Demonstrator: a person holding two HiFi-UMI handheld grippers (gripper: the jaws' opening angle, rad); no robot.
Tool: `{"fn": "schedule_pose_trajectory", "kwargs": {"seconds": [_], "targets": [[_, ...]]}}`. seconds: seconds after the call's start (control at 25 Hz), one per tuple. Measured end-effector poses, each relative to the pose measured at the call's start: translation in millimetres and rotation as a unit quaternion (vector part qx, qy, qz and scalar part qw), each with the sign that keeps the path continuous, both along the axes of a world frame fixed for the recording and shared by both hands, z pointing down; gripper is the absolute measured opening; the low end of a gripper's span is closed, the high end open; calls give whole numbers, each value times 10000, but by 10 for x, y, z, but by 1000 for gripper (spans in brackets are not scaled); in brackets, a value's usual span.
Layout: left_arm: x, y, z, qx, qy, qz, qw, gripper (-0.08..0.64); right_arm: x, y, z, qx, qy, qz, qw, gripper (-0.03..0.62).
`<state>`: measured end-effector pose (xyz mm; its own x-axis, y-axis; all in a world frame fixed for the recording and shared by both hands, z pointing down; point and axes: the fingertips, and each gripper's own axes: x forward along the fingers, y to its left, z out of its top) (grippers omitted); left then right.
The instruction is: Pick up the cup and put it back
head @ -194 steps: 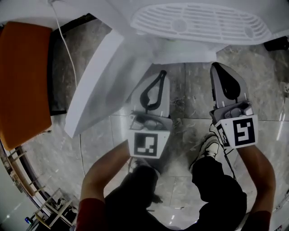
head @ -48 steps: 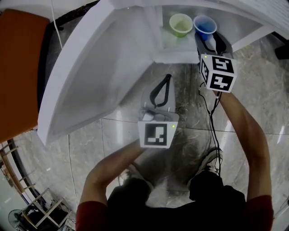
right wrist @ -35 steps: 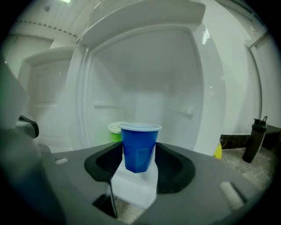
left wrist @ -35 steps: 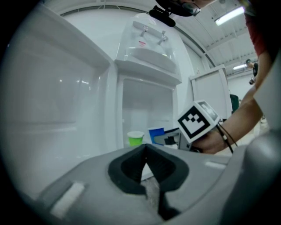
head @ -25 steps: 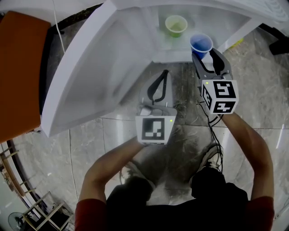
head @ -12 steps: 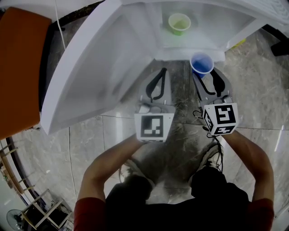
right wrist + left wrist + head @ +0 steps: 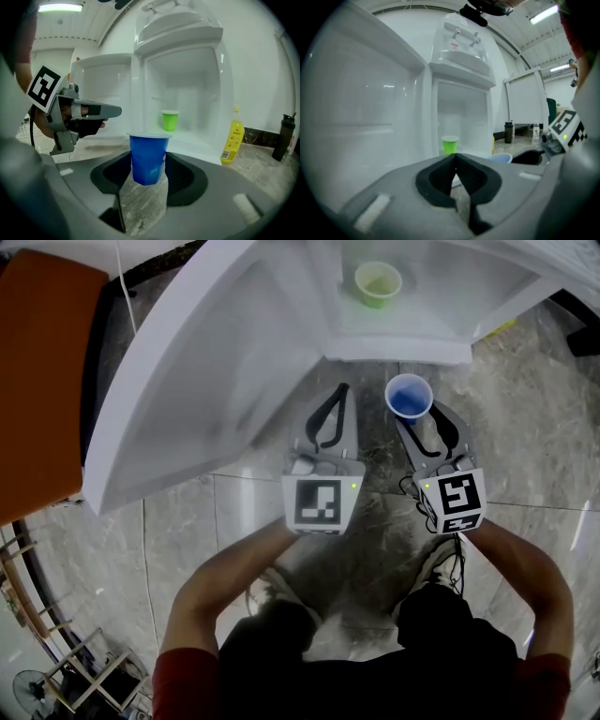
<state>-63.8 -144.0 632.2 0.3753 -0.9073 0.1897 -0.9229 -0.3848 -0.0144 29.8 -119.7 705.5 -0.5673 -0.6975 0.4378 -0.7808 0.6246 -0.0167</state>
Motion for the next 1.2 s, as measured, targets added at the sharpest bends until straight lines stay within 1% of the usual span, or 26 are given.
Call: {"fn": "schedule_pose_trajectory", "kwargs": {"seconds": [0.2, 0.92, 1.2], "targets": [[-5, 19, 46, -74, 11, -10, 10000, 0, -34, -2, 13, -19, -22, -18, 10000, 229], [5, 22, 48, -56, -17, 19, 10000, 0, 40, 0, 128, -239, -30, 92, 9997, 229], [-11, 20, 58, -75, 3, -5, 10000, 0, 54, -115, 97, -136, -41, 180, 9997, 229]]}}
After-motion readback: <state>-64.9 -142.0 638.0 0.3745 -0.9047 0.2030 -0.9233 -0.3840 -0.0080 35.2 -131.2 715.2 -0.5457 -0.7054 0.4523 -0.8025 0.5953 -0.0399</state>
